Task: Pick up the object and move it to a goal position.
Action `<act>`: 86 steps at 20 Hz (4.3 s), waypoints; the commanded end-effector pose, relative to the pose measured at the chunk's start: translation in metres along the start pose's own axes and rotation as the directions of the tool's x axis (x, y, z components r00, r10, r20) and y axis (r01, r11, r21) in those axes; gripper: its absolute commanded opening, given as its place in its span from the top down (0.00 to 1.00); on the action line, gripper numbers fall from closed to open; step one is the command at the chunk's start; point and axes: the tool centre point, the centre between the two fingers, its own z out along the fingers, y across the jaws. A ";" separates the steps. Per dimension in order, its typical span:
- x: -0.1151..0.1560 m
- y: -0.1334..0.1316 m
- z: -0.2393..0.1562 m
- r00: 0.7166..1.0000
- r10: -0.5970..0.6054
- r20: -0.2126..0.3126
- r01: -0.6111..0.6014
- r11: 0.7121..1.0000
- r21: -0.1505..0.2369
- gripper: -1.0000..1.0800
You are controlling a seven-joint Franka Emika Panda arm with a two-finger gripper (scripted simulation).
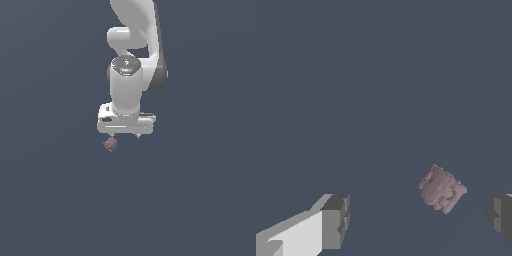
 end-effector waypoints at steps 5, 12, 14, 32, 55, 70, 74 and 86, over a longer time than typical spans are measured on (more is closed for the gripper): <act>0.002 0.011 -0.005 1.000 0.023 -0.012 -0.023 1.000 -0.001 0.04; 0.005 0.033 -0.015 0.997 0.063 -0.037 -0.063 0.998 -0.002 0.04; 0.004 0.032 -0.014 0.997 0.066 -0.035 -0.066 0.998 -0.001 0.04; -0.030 0.058 0.054 0.905 0.425 0.008 -0.425 0.905 0.019 0.04; -0.054 0.074 0.106 0.793 0.608 0.030 -0.609 0.793 0.009 0.04; -0.055 0.073 0.140 0.791 0.611 0.030 -0.612 0.791 0.010 1.00; -0.055 0.073 0.140 0.791 0.611 0.030 -0.612 0.791 0.010 1.00; -0.053 0.085 0.115 0.791 0.611 0.029 -0.611 0.791 0.010 1.00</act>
